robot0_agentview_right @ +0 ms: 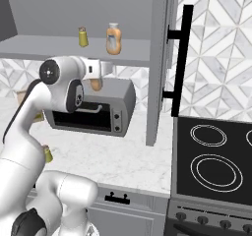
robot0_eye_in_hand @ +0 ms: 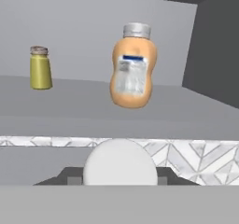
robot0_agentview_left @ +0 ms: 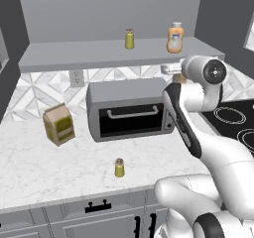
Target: Put the shaker and condiment bottle from the counter next to their counterparts in the cabinet.
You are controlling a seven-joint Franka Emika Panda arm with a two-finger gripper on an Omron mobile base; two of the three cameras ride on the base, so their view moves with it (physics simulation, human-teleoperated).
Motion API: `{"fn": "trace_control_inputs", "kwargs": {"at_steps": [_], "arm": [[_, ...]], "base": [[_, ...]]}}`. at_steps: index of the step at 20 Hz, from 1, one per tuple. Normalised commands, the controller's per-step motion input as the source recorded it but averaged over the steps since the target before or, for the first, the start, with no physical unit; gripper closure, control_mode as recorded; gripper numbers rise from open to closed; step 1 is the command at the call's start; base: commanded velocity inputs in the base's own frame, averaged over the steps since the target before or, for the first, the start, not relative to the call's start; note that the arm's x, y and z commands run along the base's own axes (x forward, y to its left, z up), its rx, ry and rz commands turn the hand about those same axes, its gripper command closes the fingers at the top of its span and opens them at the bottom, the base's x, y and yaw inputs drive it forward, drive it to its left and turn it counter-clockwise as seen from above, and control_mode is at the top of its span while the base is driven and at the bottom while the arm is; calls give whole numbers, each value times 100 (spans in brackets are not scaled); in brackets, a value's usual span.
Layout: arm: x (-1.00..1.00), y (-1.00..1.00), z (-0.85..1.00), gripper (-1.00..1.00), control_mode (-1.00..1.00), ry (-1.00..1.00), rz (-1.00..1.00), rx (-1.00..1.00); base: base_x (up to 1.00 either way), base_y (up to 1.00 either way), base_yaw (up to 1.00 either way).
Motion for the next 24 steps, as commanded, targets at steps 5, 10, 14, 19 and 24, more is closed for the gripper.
{"fn": "trace_control_inputs", "kwargs": {"at_steps": [5,10,14,19,24], "arm": [[0,-21,32,100,-100,-6,-7,0],[0,-7,39,100,-100,-4,-3,3],[7,0,31,100,-100,-1,0,4],[18,0,25,100,-100,0,0,5],[24,0,8,100,-100,-3,0,3]], "base": [[0,0,0],[0,0,0],[0,0,0],[0,0,0],[0,0,0]]}}
